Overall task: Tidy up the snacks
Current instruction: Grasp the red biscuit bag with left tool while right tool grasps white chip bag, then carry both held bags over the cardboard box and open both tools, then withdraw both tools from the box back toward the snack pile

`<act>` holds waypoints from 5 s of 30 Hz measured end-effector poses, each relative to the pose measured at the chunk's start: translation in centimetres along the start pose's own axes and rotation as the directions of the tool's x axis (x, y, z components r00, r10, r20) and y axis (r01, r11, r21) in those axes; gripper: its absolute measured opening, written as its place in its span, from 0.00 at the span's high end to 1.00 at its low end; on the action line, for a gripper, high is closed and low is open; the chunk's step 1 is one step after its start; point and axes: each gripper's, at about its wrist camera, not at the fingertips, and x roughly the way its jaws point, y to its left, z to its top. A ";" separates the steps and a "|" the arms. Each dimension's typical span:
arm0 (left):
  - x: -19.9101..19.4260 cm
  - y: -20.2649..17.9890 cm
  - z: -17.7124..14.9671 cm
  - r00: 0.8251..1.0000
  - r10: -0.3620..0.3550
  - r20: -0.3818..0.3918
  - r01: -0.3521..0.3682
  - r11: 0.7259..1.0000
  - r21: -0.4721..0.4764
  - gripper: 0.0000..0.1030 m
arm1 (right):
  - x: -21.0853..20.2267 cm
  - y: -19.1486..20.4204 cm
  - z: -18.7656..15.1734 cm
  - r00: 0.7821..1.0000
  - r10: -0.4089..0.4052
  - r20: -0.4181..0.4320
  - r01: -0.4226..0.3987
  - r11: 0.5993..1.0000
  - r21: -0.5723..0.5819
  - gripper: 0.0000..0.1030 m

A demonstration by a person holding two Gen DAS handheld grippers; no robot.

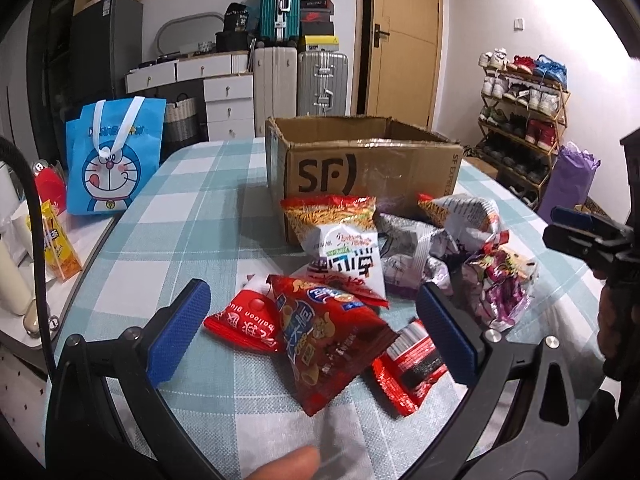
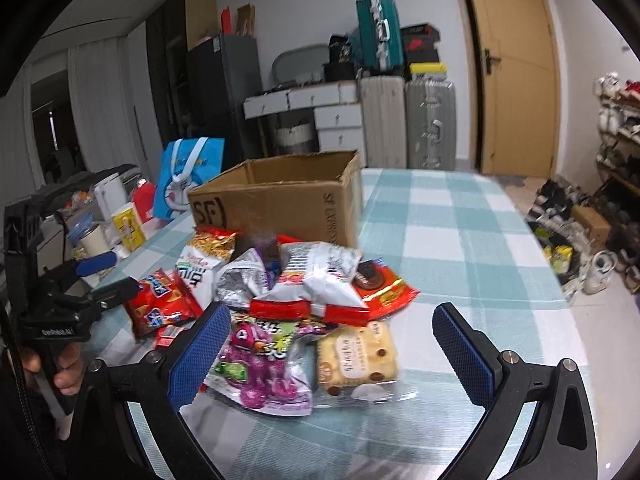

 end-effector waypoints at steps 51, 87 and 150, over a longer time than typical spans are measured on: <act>-0.6 1.5 2.2 0.996 -0.086 0.009 0.087 0.990 -0.111 0.68 | 7.6 -1.7 3.3 0.974 0.165 -0.155 -0.144 0.979 0.142 0.59; 4.3 0.1 12.9 0.990 -0.059 0.130 0.076 0.988 -0.131 0.68 | 4.8 -0.1 10.8 0.977 0.207 0.050 -0.211 0.973 0.097 0.59; 1.9 2.2 4.4 0.999 -0.013 -0.045 0.010 0.997 -0.071 0.01 | 3.0 -1.0 3.9 0.992 0.083 -0.095 -0.081 0.996 0.027 0.00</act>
